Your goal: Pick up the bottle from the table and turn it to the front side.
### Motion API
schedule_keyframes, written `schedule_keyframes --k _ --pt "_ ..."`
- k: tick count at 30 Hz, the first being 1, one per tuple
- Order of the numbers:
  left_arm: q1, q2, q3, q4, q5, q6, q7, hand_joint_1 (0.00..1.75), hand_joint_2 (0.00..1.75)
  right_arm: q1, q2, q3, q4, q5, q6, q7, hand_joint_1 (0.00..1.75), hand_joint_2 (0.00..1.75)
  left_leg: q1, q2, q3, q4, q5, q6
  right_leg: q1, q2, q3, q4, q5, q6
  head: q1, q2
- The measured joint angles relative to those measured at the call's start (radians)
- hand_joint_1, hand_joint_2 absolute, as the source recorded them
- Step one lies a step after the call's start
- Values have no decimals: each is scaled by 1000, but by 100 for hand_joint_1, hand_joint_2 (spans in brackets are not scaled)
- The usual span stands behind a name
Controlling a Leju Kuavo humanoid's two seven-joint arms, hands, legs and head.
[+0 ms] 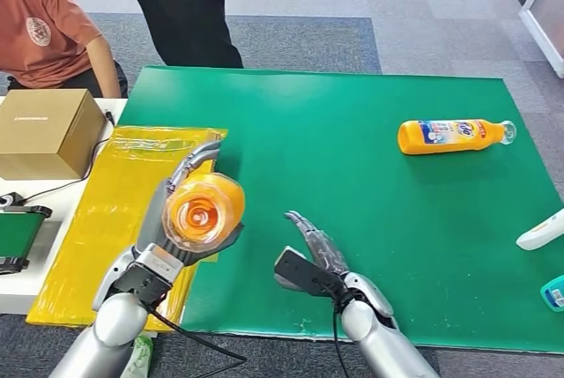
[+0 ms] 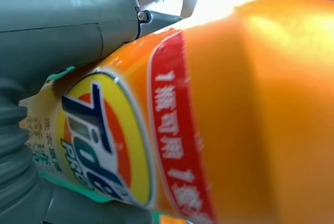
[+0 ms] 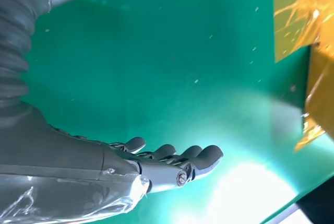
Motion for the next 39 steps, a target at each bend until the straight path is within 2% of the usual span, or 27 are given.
schedule_keyframes --k 1,3,5,7,9,15,21,29,30,33,34,39 --pt "6 0 6 -4 -49 35 3 43 175 3 0 -8 0 -1 0 1 0 175 0 0 0 0 0 0 0 0 0 0 0 0 0 0" --pt "16 -1 17 -9 -172 116 26 110 175 10 0 -23 -1 -2 0 2 0 175 0 0 0 0 0 0 0 0 0 0 0 0 0 0" --pt "28 0 32 -8 -369 218 92 169 175 17 0 -36 -12 -3 -1 2 0 175 0 0 0 0 0 0 0 0 0 0 0 0 0 0" --pt "41 0 55 4 -616 329 191 173 175 24 0 -49 -37 -7 -4 2 0 175 0 0 0 0 0 0 0 0 0 0 0 0 0 0" --pt "52 0 83 28 -784 404 267 175 175 30 0 -59 -67 -14 -10 1 0 175 0 0 0 0 0 0 0 0 0 0 0 0 0 0" --pt "74 -12 187 150 -1016 490 391 175 175 56 2 -81 -204 -54 -48 -15 0 175 0 0 0 0 0 0 0 0 0 0 0 0 0 0" --pt "78 -24 277 289 -1107 520 422 175 175 86 1 -94 -368 -106 -86 -50 0 175 0 0 0 0 0 0 0 0 -1 0 0 0 0 0" --pt "45 -24 344 489 -1084 528 340 175 175 111 -11 -96 -580 -170 -121 -118 0 175 0 1 0 0 0 0 0 0 -1 0 0 0 0 0" --pt "39 -24 350 510 -1089 528 331 138 175 113 -14 -93 -604 -179 -124 -126 0 175 0 1 0 0 0 0 0 0 -1 0 0 0 0 0" --pt "24 -24 369 560 -1099 529 305 8 175 116 -26 -78 -673 -197 -133 -148 0 175 0 1 0 0 0 0 0 0 0 0 0 0 0 0" --pt "22 -24 374 567 -1103 529 298 0 175 118 -30 -71 -692 -200 -136 -154 0 175 0 1 0 0 0 0 0 0 0 0 0 0 0 0" --pt "22 -30 399 573 -1119 531 270 0 175 132 -55 -28 -779 -199 -157 -173 0 175 0 0 0 0 0 0 0 0 0 0 0 0 0 0"
